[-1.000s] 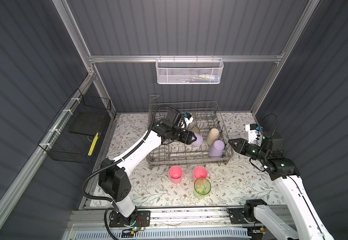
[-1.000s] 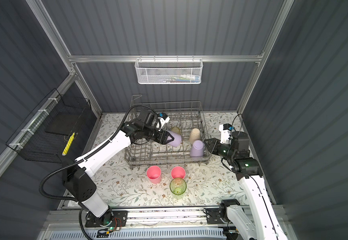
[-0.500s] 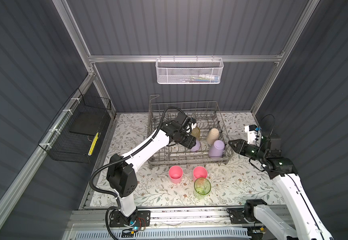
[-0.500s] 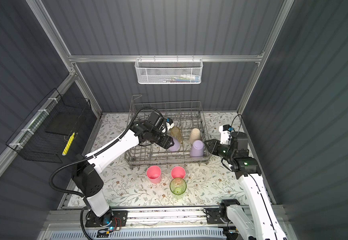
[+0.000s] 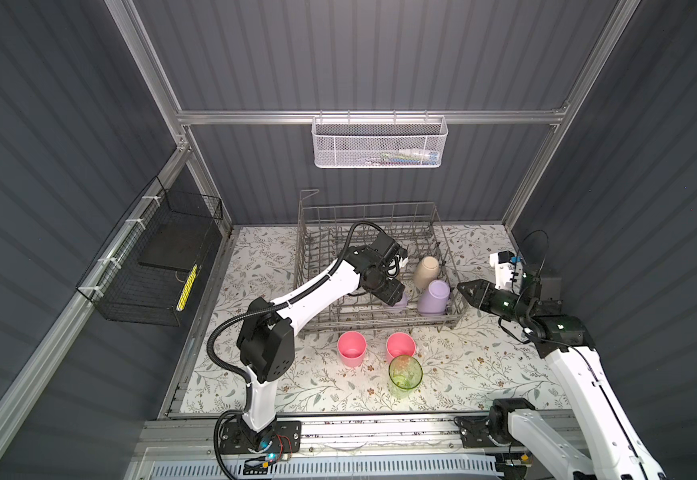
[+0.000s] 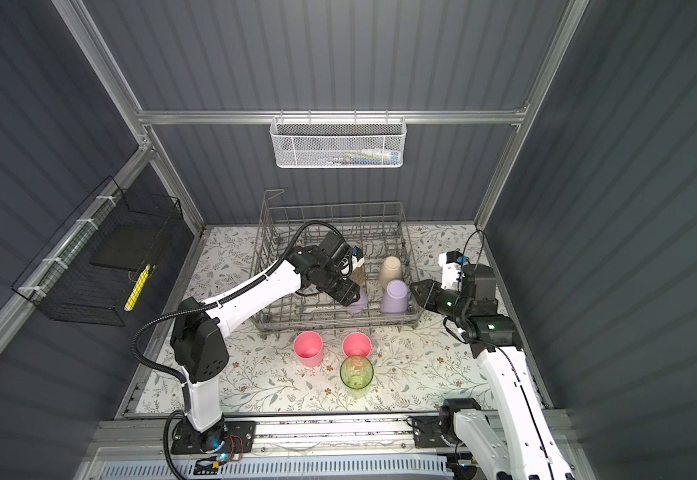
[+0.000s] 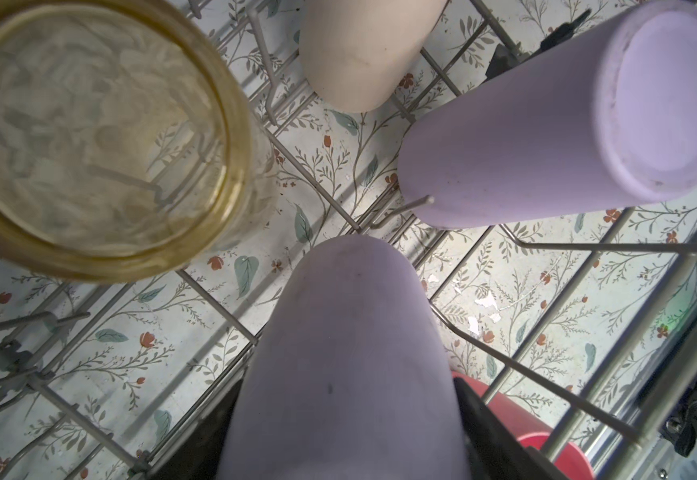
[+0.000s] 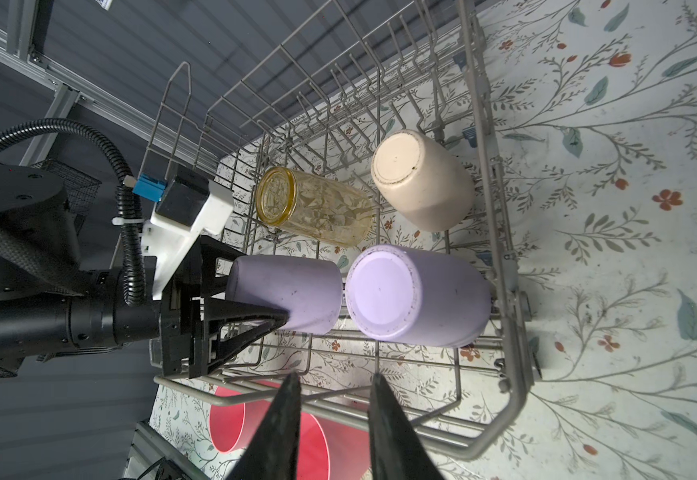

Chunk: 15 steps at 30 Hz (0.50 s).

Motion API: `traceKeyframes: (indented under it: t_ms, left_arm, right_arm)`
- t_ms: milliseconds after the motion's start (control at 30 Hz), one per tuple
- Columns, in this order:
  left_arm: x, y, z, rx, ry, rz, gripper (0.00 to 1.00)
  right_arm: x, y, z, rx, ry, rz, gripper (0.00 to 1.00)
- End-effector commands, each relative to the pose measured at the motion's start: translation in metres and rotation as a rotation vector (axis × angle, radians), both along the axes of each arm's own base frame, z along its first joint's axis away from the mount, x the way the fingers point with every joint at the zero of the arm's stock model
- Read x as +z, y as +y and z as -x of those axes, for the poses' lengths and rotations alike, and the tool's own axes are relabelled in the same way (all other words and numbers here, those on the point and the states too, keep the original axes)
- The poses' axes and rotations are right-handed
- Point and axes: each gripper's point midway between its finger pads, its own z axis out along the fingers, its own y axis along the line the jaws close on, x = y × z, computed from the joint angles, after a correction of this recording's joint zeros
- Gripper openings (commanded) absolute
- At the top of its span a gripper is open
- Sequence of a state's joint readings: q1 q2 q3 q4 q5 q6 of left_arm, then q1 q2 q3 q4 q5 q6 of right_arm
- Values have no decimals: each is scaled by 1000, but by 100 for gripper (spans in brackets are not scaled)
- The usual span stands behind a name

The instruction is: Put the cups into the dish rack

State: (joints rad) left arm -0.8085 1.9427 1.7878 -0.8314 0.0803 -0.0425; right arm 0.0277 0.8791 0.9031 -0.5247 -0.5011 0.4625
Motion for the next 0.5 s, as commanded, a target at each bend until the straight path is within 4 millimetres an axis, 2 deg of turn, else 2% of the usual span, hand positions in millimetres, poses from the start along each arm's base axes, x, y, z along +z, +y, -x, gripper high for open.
traceKeyframes:
  t_ms: [0, 467]
  left_arm:
    - [2, -3, -1, -18, -22, -29, 39]
    - [-40, 4, -6, 14, -25, -189, 39]
  right_arm:
    - [-1, 0, 0, 12, -14, 6, 31]
    - [-11, -4, 1, 3, 2, 9, 31]
